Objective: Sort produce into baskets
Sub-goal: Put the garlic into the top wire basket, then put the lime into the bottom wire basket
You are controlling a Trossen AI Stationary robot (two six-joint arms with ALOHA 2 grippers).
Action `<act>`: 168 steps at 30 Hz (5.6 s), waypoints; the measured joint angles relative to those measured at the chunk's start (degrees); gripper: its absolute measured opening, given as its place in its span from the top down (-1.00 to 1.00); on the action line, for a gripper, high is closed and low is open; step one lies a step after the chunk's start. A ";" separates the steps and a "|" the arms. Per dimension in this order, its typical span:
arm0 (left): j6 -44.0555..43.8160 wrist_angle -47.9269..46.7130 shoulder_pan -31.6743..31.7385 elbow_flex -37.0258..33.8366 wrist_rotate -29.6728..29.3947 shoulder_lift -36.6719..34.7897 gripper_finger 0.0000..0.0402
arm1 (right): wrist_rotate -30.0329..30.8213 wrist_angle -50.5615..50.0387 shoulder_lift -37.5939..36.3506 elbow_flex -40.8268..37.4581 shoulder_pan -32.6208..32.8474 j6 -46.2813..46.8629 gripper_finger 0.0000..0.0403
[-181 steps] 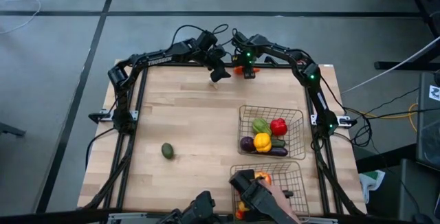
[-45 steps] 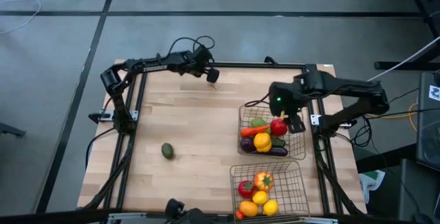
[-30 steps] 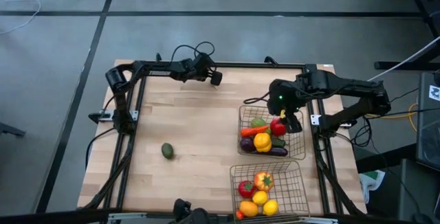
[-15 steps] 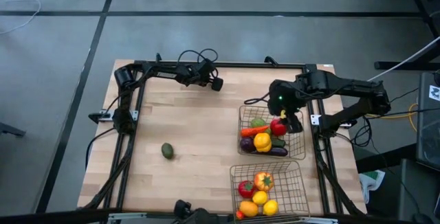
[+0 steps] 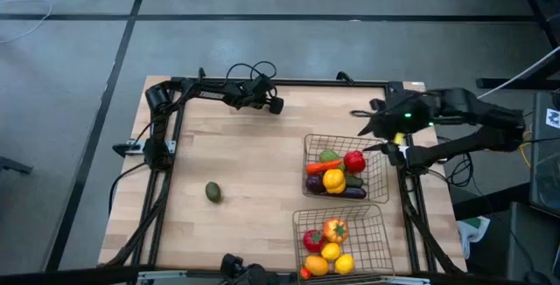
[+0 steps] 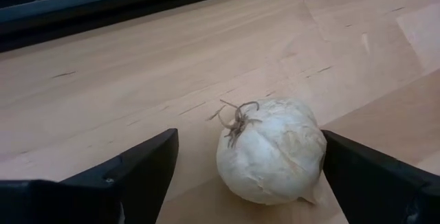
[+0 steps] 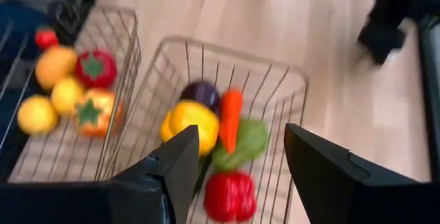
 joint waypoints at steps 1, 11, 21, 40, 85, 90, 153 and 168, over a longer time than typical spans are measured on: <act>0.00 0.02 0.00 0.00 0.00 0.00 -0.68 | 0.01 2.25 -1.92 -1.74 0.00 0.00 -0.06; -0.43 0.12 -0.41 0.00 0.86 0.00 -0.39 | 0.02 28.65 -19.15 -26.61 0.00 0.10 -0.06; -2.74 0.12 -1.92 0.02 1.88 0.00 -0.11 | 0.04 49.78 -30.07 -50.49 0.00 7.13 -0.06; -0.94 -0.24 -3.89 0.52 5.48 -8.47 -0.03 | 11.06 50.19 -54.52 -64.07 -0.01 14.26 -0.06; -1.51 38.52 -40.00 0.50 -10.42 0.75 -0.05 | 11.43 63.98 -57.07 -77.44 -0.01 17.66 -0.06; -0.32 39.06 -40.00 0.60 -10.49 1.54 -0.05 | 11.45 64.24 -57.10 -77.50 -0.02 17.64 -0.06; 9.93 -13.37 -40.65 0.52 -10.19 -40.29 -0.56 | 11.46 64.37 -57.08 -77.56 -0.02 17.59 -0.06; -66.12 -56.80 -48.68 0.51 -6.58 -45.37 -0.81 | 11.45 64.37 -57.08 -77.56 -0.02 17.57 -0.06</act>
